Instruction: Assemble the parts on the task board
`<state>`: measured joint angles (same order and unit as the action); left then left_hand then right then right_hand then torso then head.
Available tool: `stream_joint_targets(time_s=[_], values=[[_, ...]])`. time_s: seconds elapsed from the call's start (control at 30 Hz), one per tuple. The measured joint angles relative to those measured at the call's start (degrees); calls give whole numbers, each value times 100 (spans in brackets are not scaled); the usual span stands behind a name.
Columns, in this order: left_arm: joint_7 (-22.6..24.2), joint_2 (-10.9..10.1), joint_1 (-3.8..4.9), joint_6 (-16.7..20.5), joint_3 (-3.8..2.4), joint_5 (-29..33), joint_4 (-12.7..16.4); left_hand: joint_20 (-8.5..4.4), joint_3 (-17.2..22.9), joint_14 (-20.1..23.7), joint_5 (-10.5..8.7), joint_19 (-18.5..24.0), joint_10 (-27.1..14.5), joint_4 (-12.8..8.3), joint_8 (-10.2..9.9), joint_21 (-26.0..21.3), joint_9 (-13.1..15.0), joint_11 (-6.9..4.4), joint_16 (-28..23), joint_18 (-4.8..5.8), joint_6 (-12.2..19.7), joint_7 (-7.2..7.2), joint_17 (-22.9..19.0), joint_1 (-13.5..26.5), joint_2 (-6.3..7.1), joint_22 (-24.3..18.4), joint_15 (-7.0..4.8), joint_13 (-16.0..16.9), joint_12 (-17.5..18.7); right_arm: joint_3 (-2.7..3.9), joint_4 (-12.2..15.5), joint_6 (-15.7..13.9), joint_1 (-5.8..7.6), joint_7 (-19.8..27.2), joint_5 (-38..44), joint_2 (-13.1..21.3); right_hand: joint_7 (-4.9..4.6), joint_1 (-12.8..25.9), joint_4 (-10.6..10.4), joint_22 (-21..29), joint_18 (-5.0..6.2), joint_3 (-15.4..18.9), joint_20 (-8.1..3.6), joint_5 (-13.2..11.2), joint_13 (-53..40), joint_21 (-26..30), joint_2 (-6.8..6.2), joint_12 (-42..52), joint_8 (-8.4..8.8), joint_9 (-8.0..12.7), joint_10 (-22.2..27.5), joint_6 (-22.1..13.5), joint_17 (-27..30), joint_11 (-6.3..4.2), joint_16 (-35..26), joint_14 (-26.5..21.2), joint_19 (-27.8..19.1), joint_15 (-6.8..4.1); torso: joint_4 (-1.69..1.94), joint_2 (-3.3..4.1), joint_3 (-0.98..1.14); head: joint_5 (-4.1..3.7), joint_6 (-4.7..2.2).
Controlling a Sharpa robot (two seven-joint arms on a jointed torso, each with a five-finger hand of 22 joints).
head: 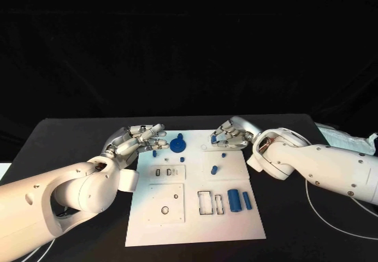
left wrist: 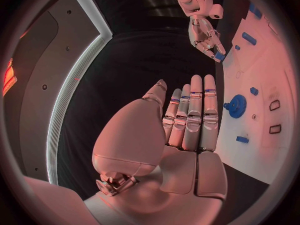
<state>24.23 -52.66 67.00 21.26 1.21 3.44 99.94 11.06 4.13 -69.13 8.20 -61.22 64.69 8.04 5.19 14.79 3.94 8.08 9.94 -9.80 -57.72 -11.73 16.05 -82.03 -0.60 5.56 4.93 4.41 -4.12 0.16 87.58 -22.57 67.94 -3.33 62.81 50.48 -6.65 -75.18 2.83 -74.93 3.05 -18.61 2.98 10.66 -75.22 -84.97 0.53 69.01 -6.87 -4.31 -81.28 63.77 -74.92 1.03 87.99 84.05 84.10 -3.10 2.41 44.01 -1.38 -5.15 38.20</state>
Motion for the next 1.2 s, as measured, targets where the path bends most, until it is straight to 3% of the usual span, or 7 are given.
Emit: stream_joint_targets(time_s=[0.13, 0.27, 0.47, 0.73, 1.2], values=[[1, -20, 0, 1, 0, 0, -97, 0, 4, 0, 0, 0, 0, -4, 0, 0, 0, 0, 0, 0, 0, 0, 9, -22, -22, 0, 0, 0, 0, -9, 339, 12, -15, -427, 171, -230, 1, 1, 16, 0, 0, -16, 0, 24, 1, 0, -1, -5, 0, 0, -1, -1, 0, -1, 0, 0, 0, 0, 7, -1, 0, 51, 20], [9, -32, 1, 8, 0, 4, -170, 0, 40, 0, 0, 0, 15, -40, 0, 0, 0, -15, 0, 1, -21, 21, 23, -44, -44, -5, 0, 0, 0, -44, 544, 44, -57, -763, 600, -432, 1, 1, 16, 0, 0, -16, 0, 32, 3, 0, -1, -6, 0, 0, -1, -2, 0, -1, 0, -1, 0, 1, 14, -10, -7, 153, 77], [17, -39, 2, 9, -1, 10, -209, 0, 40, 0, 0, 0, 21, -40, 0, 0, 0, -21, 0, 1, -21, 21, 23, -45, -45, -5, 0, 0, 0, -110, 702, 103, -176, -1124, 1310, -727, 7, 2, 32, 1, 0, -32, 1, 33, 5, 0, -2, -6, 0, 0, -1, -7, 1, 0, 0, -1, 0, 1, 30, -23, -40, 233, 153], [18, -40, 1, 9, -1, 36, -254, 0, 40, 0, 0, 0, 21, -40, 1, 0, 0, -21, 0, 1, -21, 21, 29, -45, -45, -4, 0, 0, 0, -172, 577, 141, -362, -1387, 1858, -1136, 16, 18, 32, 1, 0, -33, 1, 32, 8, 0, -18, -5, 0, 0, 5, -16, 1, 6, 0, -1, -1, 2, 39, -31, -52, 329, 190], [16, -40, 1, 7, -1, 78, -241, 0, 40, 0, 0, 1, 21, -40, 1, 0, 0, -21, 0, 0, -21, 21, 28, -44, -45, -4, 0, 0, 0, -205, 249, 131, -474, -1602, 2228, -1514, 43, 180, 31, 2, 0, -32, 2, 28, 47, 0, -18, -6, 0, 0, 6, -43, -3, 6, 0, -1, -1, 2, 38, -25, -47, 397, 238]])
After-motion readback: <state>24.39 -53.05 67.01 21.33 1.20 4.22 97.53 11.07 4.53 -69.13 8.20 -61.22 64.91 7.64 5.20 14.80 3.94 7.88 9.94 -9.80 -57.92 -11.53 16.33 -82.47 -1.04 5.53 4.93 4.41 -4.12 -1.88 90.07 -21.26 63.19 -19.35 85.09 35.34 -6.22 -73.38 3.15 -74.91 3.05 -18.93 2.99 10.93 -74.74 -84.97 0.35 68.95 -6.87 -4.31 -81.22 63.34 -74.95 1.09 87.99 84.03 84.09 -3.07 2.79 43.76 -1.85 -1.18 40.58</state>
